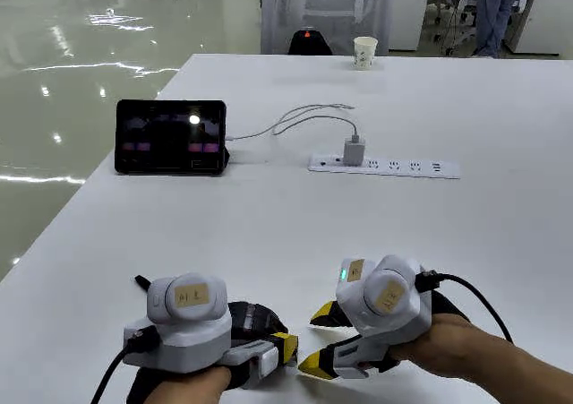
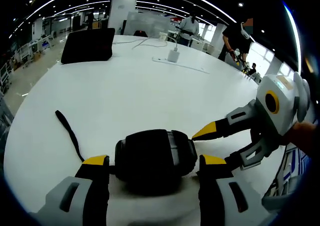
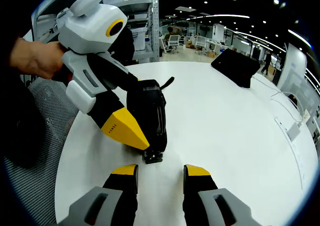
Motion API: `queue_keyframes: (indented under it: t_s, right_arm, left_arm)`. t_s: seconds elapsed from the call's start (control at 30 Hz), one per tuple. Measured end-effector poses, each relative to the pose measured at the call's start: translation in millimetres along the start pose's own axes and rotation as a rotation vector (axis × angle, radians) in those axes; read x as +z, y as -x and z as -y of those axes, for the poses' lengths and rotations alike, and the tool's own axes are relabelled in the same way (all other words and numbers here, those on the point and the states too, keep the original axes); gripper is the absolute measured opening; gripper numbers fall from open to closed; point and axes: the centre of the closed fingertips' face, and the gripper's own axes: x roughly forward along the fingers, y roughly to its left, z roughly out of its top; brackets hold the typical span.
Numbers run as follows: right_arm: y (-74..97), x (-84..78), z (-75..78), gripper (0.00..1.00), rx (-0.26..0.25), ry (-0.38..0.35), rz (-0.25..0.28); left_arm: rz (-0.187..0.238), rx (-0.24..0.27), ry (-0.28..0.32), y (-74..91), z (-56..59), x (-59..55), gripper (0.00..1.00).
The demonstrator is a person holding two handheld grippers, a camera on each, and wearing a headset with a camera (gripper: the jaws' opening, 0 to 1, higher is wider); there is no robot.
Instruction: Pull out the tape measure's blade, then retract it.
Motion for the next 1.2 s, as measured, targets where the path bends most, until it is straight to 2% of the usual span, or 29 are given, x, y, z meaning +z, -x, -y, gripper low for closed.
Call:
queue_keyframes:
  t_s: [0.17,0.3,0.63,1.0,1.2]
  right_arm:
    - [8.3,-5.0,-1.4,0.37,-0.024,-0.027,0.013]
    - [16.9,-7.9,-1.3,0.41,-0.054,-0.053,0.03]
    - [40.3,-19.7,-2.7,0.53,-0.132,-0.096,0.075]
    - [58.8,-29.4,-5.1,0.65,-0.203,-0.165,0.114]
    - [68.9,-37.8,-11.5,0.72,-0.236,-0.19,0.123]
  left_arm:
    - [0.001,-0.013,-0.022,4.3,2.5,-1.3,0.72]
    - [-0.003,-0.027,-0.062,8.3,5.2,-4.4,0.75]
    - [0.007,-0.086,-0.137,19.8,10.5,-8.9,0.79]
    - [0.04,-0.143,-0.222,33.3,11.2,-8.7,0.82]
    - [0.057,-0.169,-0.274,38.7,12.8,-9.9,0.84]
